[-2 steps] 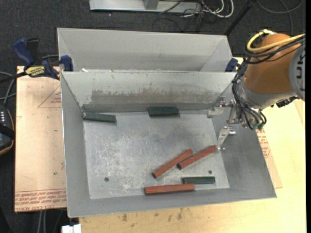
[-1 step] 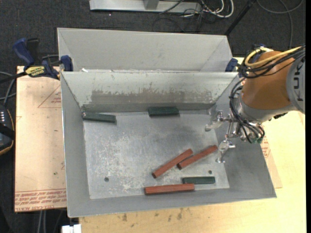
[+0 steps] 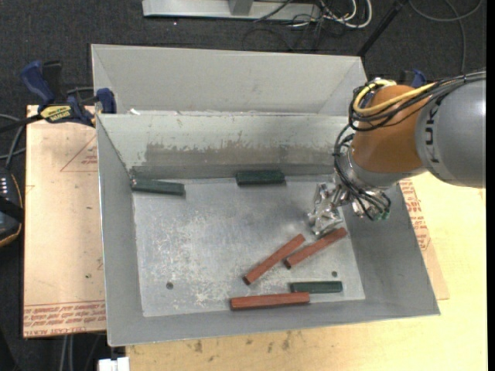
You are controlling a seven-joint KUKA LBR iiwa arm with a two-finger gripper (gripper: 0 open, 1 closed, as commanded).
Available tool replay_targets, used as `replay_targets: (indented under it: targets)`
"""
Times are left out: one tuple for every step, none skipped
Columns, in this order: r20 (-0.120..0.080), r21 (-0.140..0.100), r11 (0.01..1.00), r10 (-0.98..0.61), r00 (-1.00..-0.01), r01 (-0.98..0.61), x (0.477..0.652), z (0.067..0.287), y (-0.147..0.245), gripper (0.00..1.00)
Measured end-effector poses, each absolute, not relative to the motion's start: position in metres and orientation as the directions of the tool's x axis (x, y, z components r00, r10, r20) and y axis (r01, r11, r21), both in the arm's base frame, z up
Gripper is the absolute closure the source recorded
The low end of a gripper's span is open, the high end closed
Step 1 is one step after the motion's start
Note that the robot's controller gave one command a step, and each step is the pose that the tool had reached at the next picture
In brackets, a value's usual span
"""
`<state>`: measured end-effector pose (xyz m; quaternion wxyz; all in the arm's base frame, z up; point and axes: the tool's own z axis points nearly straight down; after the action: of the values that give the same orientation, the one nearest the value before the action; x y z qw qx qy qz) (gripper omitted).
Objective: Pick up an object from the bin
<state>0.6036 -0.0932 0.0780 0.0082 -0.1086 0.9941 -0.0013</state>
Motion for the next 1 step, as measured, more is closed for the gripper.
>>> replay_targets:
  targets:
    - [-0.009, -0.003, 0.976, -0.217, -0.976, -0.217, 0.6008, 0.0753, -0.0936, 0.0]
